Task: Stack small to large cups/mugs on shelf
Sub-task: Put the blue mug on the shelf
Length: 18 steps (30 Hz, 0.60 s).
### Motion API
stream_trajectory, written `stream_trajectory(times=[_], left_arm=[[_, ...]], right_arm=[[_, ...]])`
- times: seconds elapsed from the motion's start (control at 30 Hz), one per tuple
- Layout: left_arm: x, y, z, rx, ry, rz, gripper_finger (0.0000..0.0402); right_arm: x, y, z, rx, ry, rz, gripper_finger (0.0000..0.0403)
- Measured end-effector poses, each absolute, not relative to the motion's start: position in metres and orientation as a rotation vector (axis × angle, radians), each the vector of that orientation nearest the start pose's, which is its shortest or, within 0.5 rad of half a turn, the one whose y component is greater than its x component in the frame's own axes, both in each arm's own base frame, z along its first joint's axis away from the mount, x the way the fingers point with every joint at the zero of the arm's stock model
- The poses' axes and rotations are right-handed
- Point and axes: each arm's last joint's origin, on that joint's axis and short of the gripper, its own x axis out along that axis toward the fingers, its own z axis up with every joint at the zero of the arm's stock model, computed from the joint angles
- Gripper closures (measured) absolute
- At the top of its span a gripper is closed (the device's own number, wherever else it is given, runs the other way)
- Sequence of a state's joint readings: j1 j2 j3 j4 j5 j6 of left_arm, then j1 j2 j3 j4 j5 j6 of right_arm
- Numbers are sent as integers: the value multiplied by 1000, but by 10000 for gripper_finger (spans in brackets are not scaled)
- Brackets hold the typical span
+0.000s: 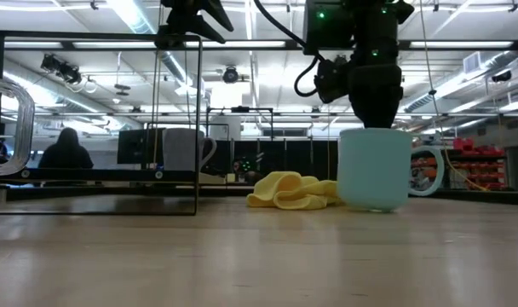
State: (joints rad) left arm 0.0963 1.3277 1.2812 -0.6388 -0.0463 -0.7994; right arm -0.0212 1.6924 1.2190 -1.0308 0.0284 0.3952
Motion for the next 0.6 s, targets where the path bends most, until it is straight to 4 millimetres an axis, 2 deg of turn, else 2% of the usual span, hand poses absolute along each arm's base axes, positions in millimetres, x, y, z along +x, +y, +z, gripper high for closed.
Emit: stream_trajectory(times=[0.4,0.6], left_arm=[[277,28,347,-783,595,404,288],[277,28,347,-782,594,403,291]], right_arm=[[307,-7,212,329,1437,-341,329],[299,-10,231,369,1358,-356,317]])
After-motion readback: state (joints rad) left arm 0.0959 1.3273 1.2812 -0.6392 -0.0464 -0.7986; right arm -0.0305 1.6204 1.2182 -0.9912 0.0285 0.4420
